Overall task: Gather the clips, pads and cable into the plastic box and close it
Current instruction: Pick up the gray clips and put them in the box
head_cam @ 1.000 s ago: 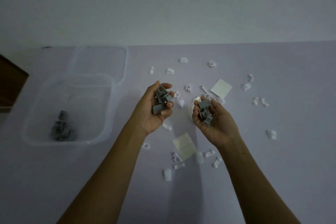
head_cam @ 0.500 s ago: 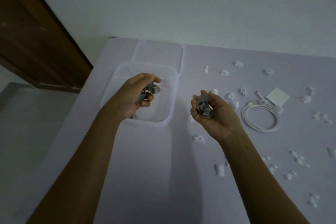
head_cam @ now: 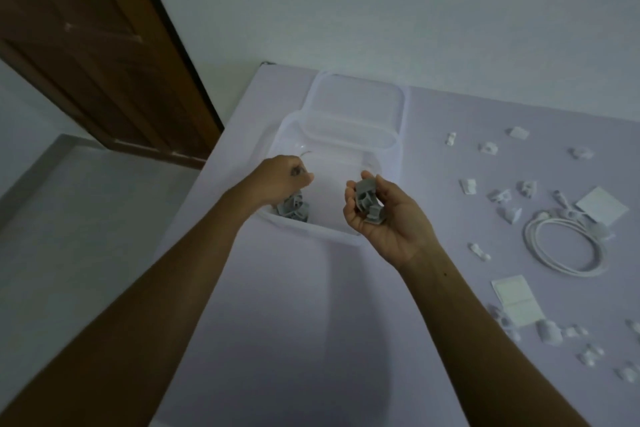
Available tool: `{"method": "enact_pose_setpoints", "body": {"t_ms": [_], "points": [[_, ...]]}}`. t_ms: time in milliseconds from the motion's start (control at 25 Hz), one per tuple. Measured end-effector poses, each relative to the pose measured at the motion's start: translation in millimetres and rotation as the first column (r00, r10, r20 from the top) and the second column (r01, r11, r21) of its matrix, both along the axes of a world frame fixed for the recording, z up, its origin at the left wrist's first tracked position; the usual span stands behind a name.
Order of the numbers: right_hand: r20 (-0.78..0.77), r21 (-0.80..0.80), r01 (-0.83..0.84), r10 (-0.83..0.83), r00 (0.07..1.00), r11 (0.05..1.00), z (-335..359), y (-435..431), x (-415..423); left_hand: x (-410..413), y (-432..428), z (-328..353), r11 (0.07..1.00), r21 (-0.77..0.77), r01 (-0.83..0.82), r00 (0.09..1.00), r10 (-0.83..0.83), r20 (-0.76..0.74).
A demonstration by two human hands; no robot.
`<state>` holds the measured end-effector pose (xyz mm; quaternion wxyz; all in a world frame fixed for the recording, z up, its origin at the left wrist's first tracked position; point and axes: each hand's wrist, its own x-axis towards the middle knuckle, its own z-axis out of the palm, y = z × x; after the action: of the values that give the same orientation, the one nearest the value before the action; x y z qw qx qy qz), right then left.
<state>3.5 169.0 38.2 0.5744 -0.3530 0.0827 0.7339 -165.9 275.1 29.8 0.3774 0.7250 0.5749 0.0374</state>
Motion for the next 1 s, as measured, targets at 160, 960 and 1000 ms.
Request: {"method": "enact_pose_setpoints", "body": {"t_ms": [160, 960, 1000], "points": [[0.001, 0.039, 0.008, -0.008, 1.0, 0.999, -4.4, 2.9, -1.3, -0.2, 4.0, -14.0, 0.958, -0.023, 0.286, 0.908, -0.278, -0.315], [0.173, -0.145, -0.075, 0.1, 0.98, 0.987, -11.6, 27.5, -11.5, -39.1, 7.0, 10.8, 0.835, 0.546, -0.063, 0.991, -0.013, 0.133], [0.192, -0.163, -0.101, 0.132, 0.973, 0.981, -11.3, 33.8, -17.1, -42.4, 1.2, 2.9, 0.808, 0.561, -0.18, 0.977, 0.079, 0.2]]}}
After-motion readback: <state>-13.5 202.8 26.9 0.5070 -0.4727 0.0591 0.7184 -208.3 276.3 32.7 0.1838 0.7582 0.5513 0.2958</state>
